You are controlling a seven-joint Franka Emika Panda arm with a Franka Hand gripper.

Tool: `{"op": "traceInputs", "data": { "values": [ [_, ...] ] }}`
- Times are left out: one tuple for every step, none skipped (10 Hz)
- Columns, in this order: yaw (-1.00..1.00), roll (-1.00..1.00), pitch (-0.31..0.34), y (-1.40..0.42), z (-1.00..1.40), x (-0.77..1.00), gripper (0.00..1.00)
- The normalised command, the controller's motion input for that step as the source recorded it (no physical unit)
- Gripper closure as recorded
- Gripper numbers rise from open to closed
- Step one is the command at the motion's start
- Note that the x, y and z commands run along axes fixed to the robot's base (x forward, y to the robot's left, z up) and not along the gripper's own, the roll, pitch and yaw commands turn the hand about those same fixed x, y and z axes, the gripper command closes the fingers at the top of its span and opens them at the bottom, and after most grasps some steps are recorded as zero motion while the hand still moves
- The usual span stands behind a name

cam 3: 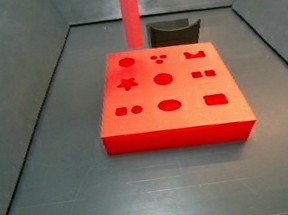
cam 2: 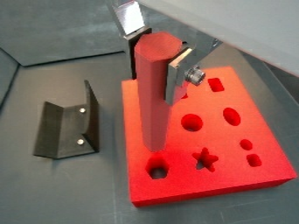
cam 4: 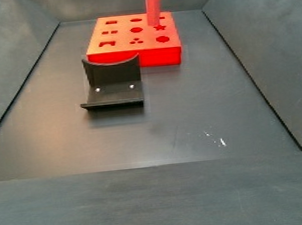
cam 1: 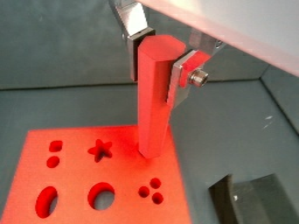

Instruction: Insert the hexagon object.

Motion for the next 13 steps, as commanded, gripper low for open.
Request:
{"op": "traceInputs", "data": {
  "values": [
    [0.0, -0.12, -0.089, 0.13, -0.27, 0.0, 1.0],
    [0.0, -0.04, -0.011, 0.07, -0.17, 0.0, 1.0],
    [0.0, 0.0, -0.007, 0.01, -0.19, -0.01, 1.0],
    [0.02, 0.03, -0.013, 0.0, -0.22, -0.04, 1.0],
    [0.05, 0.14, 0.0, -0.09, -0.21, -0.16, 1.0],
    [0.04, 0.08, 0.0, -0.02, -0.31, -0.23, 1.0],
    [0.01, 0.0, 0.0, 0.0, -0.31, -0.17, 1.0],
    [0.0, 0.0, 0.0, 0.0, -0.26, -0.09, 1.0],
    [-0.04, 0.0, 0.0, 0.0, -0.24, 0.0, 1.0],
    [-0.06, 0.03, 0.0, 0.0, -0.21, 0.01, 1.0],
    [-0.06, 0.01, 0.0, 0.0, -0.26, 0.02, 1.0],
    [-0.06, 0.0, 0.019, 0.04, -0.42, 0.13, 1.0],
    [-0.03, 0.0, 0.099, 0.17, -0.73, 0.38, 1.0]
  ]
}}
